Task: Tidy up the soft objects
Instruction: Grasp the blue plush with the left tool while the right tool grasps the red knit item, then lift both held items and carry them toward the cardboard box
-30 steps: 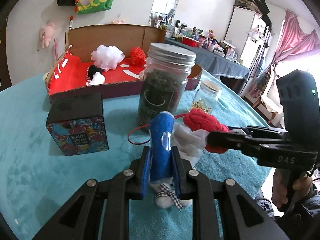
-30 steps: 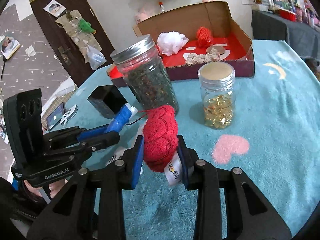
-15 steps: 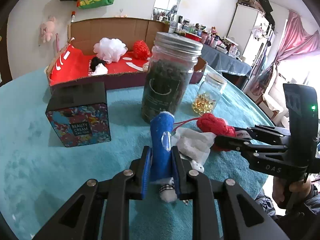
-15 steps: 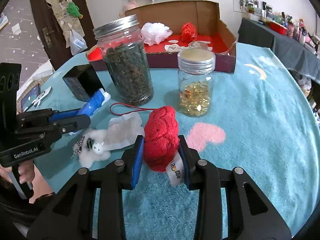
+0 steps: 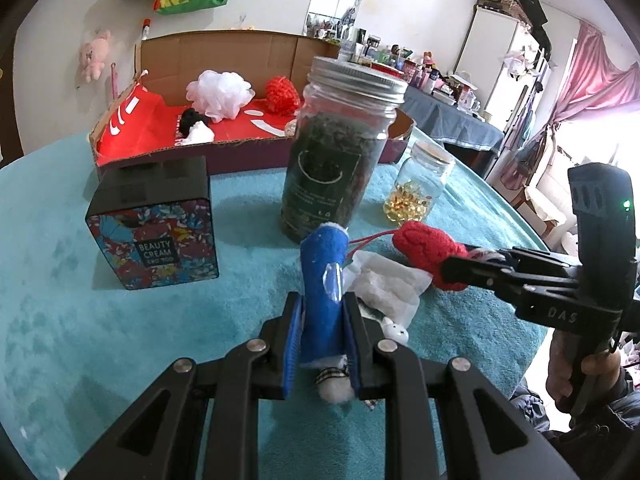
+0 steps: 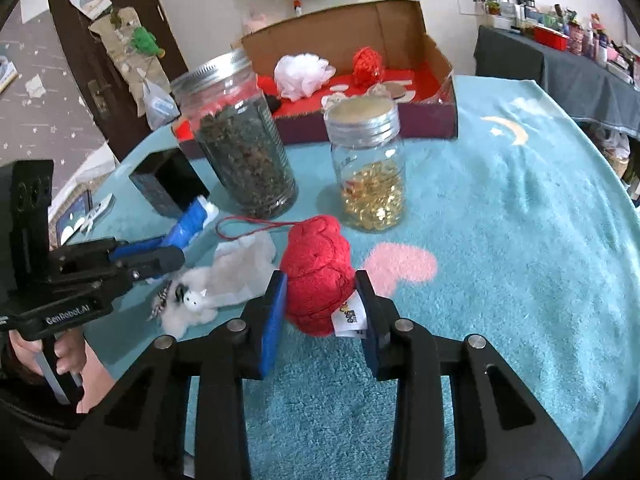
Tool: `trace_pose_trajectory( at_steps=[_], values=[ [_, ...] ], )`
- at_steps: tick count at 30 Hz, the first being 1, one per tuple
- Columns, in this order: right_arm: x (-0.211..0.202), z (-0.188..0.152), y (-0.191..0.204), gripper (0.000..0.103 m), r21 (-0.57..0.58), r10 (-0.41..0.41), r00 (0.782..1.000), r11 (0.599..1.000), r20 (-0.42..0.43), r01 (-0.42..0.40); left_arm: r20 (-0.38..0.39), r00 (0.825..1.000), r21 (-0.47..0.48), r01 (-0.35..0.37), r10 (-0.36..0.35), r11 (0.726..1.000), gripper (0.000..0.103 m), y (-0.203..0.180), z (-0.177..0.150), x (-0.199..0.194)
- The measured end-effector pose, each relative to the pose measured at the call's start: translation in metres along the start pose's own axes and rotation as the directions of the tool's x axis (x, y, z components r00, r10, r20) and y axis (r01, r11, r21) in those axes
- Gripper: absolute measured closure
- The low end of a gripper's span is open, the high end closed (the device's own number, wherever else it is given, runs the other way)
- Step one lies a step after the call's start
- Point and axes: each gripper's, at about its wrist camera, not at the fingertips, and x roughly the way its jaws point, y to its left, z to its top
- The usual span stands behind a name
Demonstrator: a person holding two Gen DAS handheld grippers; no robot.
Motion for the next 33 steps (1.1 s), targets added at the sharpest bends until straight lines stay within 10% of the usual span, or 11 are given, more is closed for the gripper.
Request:
trace_pose_trajectory(
  at_steps=[33],
  values=[
    [-0.018, 0.003, -0.029, 0.072, 0.104, 0.071, 0.997, 0.992, 0.005, -0.071, -0.015, 0.995, -0.045, -0.103, 0.103, 0.994, 0.082, 0.048, -0.013, -0.030]
  ],
)
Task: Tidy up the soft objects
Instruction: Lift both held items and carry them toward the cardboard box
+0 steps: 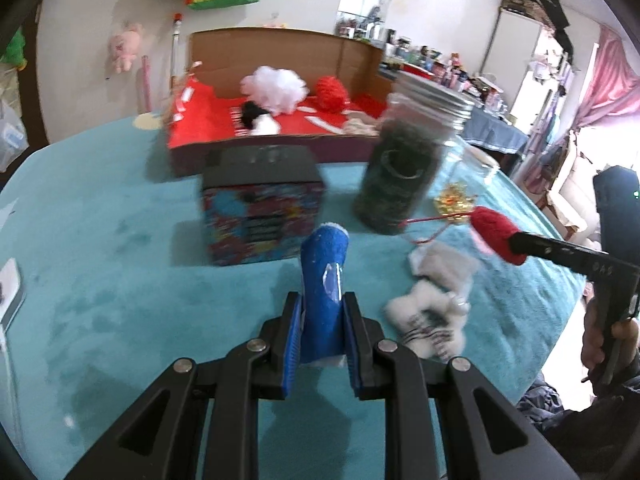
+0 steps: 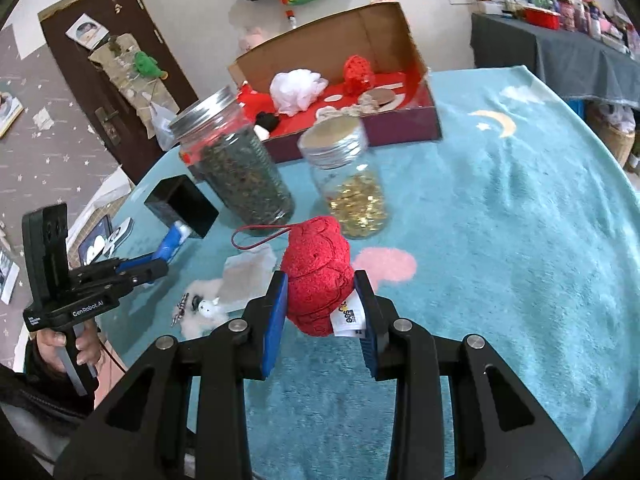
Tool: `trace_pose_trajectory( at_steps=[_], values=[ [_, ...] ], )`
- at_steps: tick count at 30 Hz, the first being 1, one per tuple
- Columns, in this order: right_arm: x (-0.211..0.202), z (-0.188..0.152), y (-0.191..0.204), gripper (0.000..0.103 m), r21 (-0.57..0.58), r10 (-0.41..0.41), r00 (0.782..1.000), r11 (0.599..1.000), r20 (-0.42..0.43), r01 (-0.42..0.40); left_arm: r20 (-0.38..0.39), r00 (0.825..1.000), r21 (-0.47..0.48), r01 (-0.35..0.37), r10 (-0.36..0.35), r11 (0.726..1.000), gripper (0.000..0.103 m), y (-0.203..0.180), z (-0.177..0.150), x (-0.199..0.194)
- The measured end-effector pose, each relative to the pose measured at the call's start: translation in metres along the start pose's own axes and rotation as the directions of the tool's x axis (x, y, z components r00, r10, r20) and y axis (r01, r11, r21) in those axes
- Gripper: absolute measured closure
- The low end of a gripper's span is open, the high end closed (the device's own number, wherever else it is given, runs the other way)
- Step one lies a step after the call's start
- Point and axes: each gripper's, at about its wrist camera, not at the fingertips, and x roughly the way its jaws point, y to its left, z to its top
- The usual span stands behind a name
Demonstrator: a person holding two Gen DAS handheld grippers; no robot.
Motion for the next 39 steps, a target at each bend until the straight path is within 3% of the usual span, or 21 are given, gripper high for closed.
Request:
trace_pose_trajectory(
  at_steps=[9, 20, 32, 39],
  values=[
    [-0.007, 0.007, -0.025, 0.072, 0.040, -0.039, 0.999, 0.998, 0.001, 0.039, -0.012, 0.996, -0.047, -0.092, 0.092, 0.995, 0.082, 0.039, -0.004, -0.009],
    [-0.004, 0.028, -0.056, 0.072, 0.057, -0.065, 0.998, 0.996, -0.021, 0.066, -0.047, 0.984, -0.004, -0.170, 0.169, 0.985, 0.082, 0.073, 0.012, 0.000],
    [0.010, 0.063, -0.068, 0.072, -0.070, -0.120, 0.991, 0.991, -0.063, 0.116, -0.044, 0.988, 0.110, -0.141, 0.147, 0.984, 0.082, 0.097, 0.044, 0.012],
    [0.017, 0.087, -0.062, 0.072, -0.175, -0.101, 0.992, 0.981, -0.069, 0.088, -0.044, 0.992, 0.195, -0.104, 0.114, 0.975, 0.082, 0.094, 0.065, 0.020]
  ],
)
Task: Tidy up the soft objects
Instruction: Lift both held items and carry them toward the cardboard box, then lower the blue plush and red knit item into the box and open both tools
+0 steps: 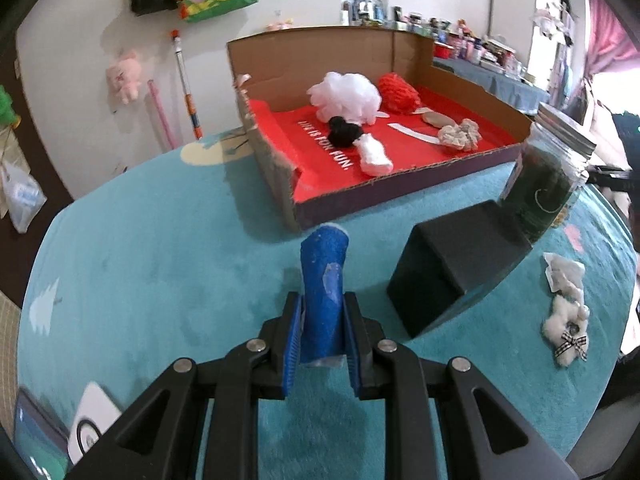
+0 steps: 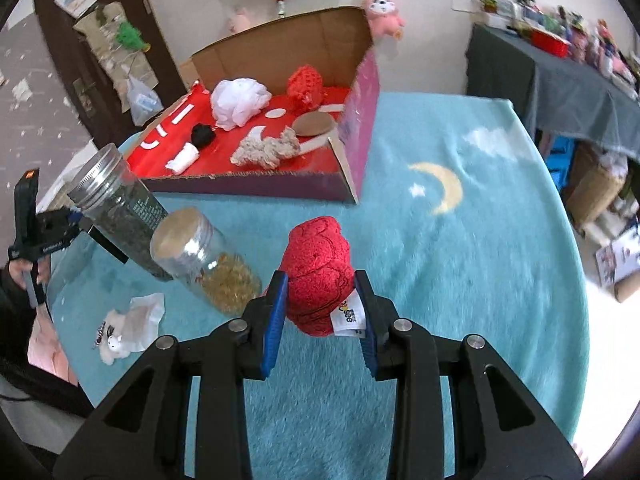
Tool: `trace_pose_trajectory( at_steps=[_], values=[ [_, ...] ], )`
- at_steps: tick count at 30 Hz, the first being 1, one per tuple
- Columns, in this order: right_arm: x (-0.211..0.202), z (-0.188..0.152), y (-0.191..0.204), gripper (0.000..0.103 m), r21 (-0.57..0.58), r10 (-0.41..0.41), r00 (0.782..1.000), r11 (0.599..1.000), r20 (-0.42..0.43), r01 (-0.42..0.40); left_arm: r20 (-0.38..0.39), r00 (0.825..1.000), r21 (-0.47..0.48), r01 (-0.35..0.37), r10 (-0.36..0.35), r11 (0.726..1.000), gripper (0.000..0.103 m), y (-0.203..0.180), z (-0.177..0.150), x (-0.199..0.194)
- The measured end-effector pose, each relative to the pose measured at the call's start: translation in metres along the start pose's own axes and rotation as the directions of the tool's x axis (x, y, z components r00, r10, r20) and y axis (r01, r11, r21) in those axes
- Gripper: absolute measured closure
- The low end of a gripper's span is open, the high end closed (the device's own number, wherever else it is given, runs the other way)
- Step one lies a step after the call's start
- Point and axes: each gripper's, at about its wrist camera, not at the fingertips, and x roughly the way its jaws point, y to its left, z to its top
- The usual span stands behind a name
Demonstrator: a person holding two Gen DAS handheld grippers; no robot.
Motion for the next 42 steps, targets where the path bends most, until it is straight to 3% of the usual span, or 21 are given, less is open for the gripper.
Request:
trace_pose_trajectory(
  at_steps=[10, 16, 23, 33, 42],
  values=[
    [0.000, 0.029, 0.012, 0.072, -0.074, 0.062, 0.998, 0.995, 0.031, -0.060, 0.016, 0.998, 0.027, 0.064, -0.064, 0.998, 0.082, 0.002, 0.027, -0.002],
    [-0.006, 0.052, 0.017, 0.072, -0.074, 0.142, 0.988, 0.988, 0.061, -0.137, 0.049, 0.991, 0.030, 0.125, -0.126, 0.992, 0.082, -0.003, 0.048, -0.011],
    [0.006, 0.090, 0.032, 0.072, -0.063, 0.179, 0.981, 0.983, 0.069, -0.174, 0.080, 0.978, 0.019, 0.192, -0.193, 0.981, 0.082, -0.022, 0.092, -0.009],
    [0.086, 0.163, 0.055, 0.072, -0.021, 0.070, 0.995, 0.997, -0.071, -0.072, -0.073, 0.975, -0.054, 0.207, -0.210, 0.977, 0.082, -0.055, 0.158, 0.063],
    [0.154, 0.197, 0.057, 0.072, -0.007, -0.020, 0.974, 1.000, -0.226, 0.019, -0.228, 0.960, -0.063, 0.152, -0.162, 0.986, 0.082, -0.070, 0.182, 0.118]
  ],
)
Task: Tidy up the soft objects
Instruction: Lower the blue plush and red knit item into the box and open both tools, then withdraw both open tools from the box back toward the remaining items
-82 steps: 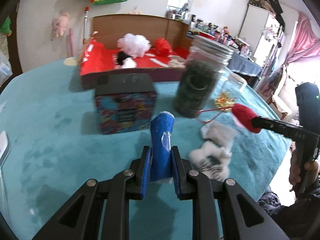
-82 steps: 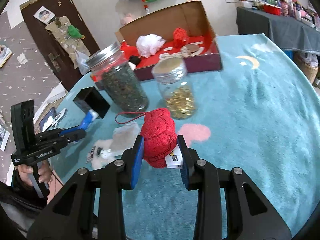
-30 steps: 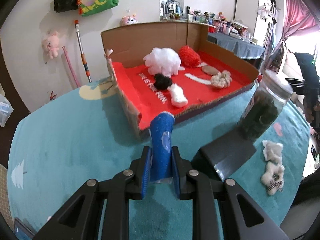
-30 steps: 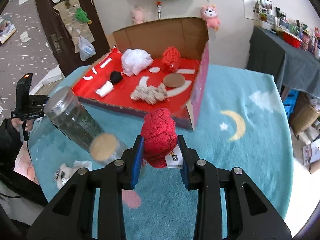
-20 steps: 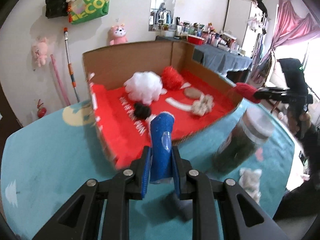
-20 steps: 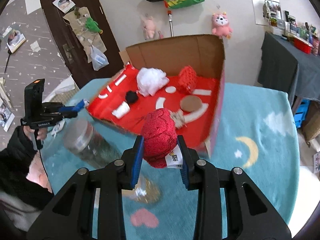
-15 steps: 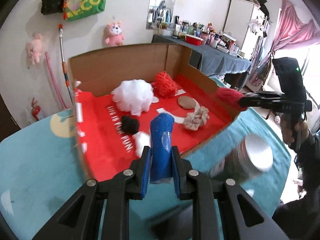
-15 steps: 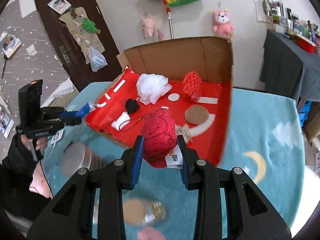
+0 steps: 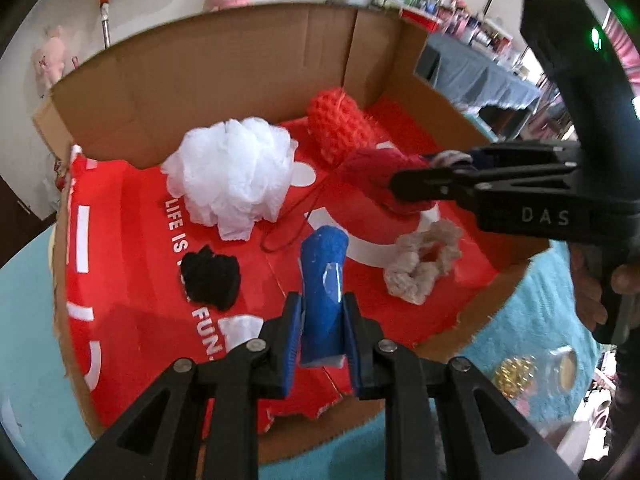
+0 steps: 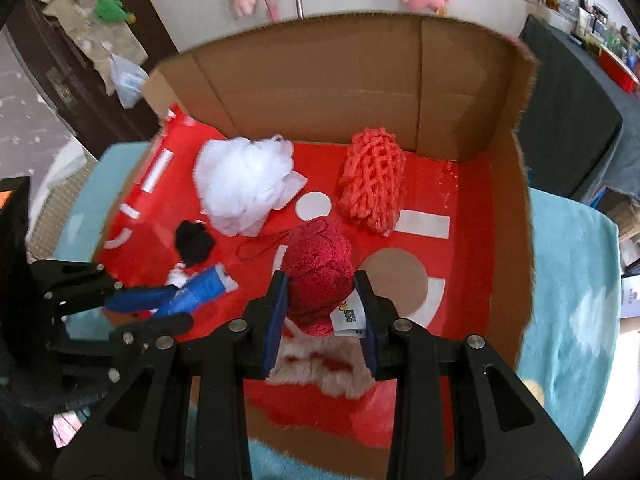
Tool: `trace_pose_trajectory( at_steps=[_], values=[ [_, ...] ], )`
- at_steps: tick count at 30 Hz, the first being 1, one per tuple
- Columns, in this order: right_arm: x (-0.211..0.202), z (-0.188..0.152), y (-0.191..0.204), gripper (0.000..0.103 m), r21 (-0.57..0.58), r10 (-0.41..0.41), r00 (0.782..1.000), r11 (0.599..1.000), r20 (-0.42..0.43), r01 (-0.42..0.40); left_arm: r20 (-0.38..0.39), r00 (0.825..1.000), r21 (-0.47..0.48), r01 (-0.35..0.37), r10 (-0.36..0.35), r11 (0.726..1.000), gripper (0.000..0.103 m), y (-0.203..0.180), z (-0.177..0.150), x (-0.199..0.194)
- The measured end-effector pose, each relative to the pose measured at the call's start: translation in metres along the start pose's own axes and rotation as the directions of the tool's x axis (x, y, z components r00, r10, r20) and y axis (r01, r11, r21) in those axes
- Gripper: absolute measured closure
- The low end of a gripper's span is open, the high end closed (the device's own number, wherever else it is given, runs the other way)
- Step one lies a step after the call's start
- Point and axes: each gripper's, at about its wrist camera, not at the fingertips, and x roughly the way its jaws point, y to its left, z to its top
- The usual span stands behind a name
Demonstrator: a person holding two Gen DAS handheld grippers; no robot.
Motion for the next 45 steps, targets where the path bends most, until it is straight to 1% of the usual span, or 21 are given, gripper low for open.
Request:
trace_pose_trajectory(
  at_steps=[5, 10, 21, 22, 23, 24, 25, 27, 30, 31, 32, 33, 34, 35, 37, 39, 41, 42, 43, 45],
  values=[
    [0.021, 0.011, 0.006, 0.072, -0.024, -0.031, 0.998, 0.999, -0.054, 0.029, -0.048, 0.999, 0.006, -0.025, 0.025, 1.000, 0.082, 0.000, 0.009, 0.020],
    [0.037, 0.013, 0.009, 0.070, -0.039, -0.053, 0.994, 0.998, -0.098, 0.049, -0.053, 0.997, 0.017, -0.055, 0.055, 0.998, 0.081, 0.000, 0.012, 0.028],
    [0.044, 0.010, 0.008, 0.069, -0.036, -0.050, 0.992, 0.998, -0.116, 0.046, -0.062, 0.995, 0.009, -0.083, 0.083, 0.997, 0.080, 0.001, 0.006, 0.033],
    [0.044, 0.011, 0.008, 0.067, -0.036, -0.050, 0.992, 0.998, -0.117, 0.046, -0.062, 0.995, 0.008, -0.080, 0.081, 0.997, 0.080, 0.001, 0.006, 0.033],
    [0.044, 0.012, 0.008, 0.060, -0.035, -0.050, 0.992, 0.998, -0.117, 0.046, -0.058, 0.995, 0.006, -0.080, 0.080, 0.997, 0.079, -0.003, 0.011, 0.035],
    [0.042, 0.011, 0.008, 0.054, -0.031, -0.047, 0.993, 0.999, -0.110, 0.044, -0.054, 0.995, 0.005, -0.082, 0.082, 0.997, 0.074, -0.004, 0.011, 0.034],
    [0.038, 0.009, 0.008, 0.048, -0.031, -0.048, 0.994, 0.999, -0.101, 0.045, -0.047, 0.995, 0.002, -0.084, 0.084, 0.996, 0.063, -0.004, 0.011, 0.032],
    [0.032, 0.008, 0.010, 0.048, -0.037, -0.056, 0.995, 0.998, -0.086, 0.053, -0.017, 0.995, -0.009, -0.095, 0.095, 0.995, 0.049, -0.004, 0.010, 0.023],
    [0.018, 0.005, 0.010, 0.048, -0.019, -0.052, 0.997, 0.999, -0.065, 0.051, 0.019, 0.995, -0.018, -0.094, 0.094, 0.995, 0.044, -0.003, 0.006, 0.004],
    [0.012, 0.004, 0.010, 0.047, -0.013, -0.054, 0.997, 0.999, -0.057, 0.053, 0.030, 0.995, -0.024, -0.098, 0.099, 0.995, 0.040, -0.002, 0.005, -0.001],
    [0.004, 0.001, 0.010, 0.046, -0.010, -0.061, 0.997, 0.998, -0.045, 0.060, 0.051, 0.993, -0.032, -0.103, 0.104, 0.994, 0.038, -0.003, 0.002, -0.011],
    [-0.005, -0.001, 0.010, 0.045, -0.009, -0.065, 0.997, 0.998, -0.030, 0.065, 0.070, 0.992, -0.037, -0.106, 0.109, 0.994, 0.033, -0.004, -0.002, -0.020],
    [-0.014, -0.004, 0.011, 0.040, -0.008, -0.067, 0.998, 0.998, -0.015, 0.067, 0.086, 0.990, -0.042, -0.110, 0.113, 0.993, 0.028, -0.004, -0.004, -0.026],
    [-0.025, -0.008, 0.013, 0.035, -0.007, -0.069, 0.998, 0.998, 0.004, 0.069, 0.119, 0.986, -0.054, -0.115, 0.121, 0.992, 0.026, -0.006, -0.009, -0.039],
    [-0.049, -0.019, 0.017, 0.032, -0.007, -0.073, 0.996, 0.997, 0.044, 0.073, 0.167, 0.978, -0.072, -0.118, 0.128, 0.990, 0.013, -0.007, -0.015, -0.056],
    [-0.068, -0.021, 0.015, 0.031, -0.004, -0.068, 0.995, 0.998, 0.076, 0.068, 0.222, 0.966, -0.086, -0.115, 0.132, 0.990, 0.009, -0.009, -0.026, -0.077],
    [-0.093, -0.033, 0.020, 0.023, 0.005, -0.065, 0.991, 0.998, 0.117, 0.064, 0.266, 0.954, -0.097, -0.115, 0.137, 0.989, 0.007, -0.016, -0.038, -0.096],
    [-0.103, -0.037, 0.023, 0.021, 0.006, -0.064, 0.989, 0.998, 0.136, 0.063, 0.286, 0.948, -0.101, -0.117, 0.141, 0.988, 0.006, -0.018, -0.045, -0.105],
    [-0.111, -0.041, 0.027, 0.020, 0.003, -0.065, 0.985, 0.998, 0.157, 0.065, 0.302, 0.943, -0.102, -0.115, 0.141, 0.988, 0.004, -0.020, -0.049, -0.110],
    [-0.132, -0.057, 0.036, 0.020, -0.007, -0.084, 0.975, 0.996, 0.203, 0.087, 0.350, 0.925, -0.109, -0.115, 0.147, 0.987, 0.000, -0.025, -0.060, -0.127]
  ],
)
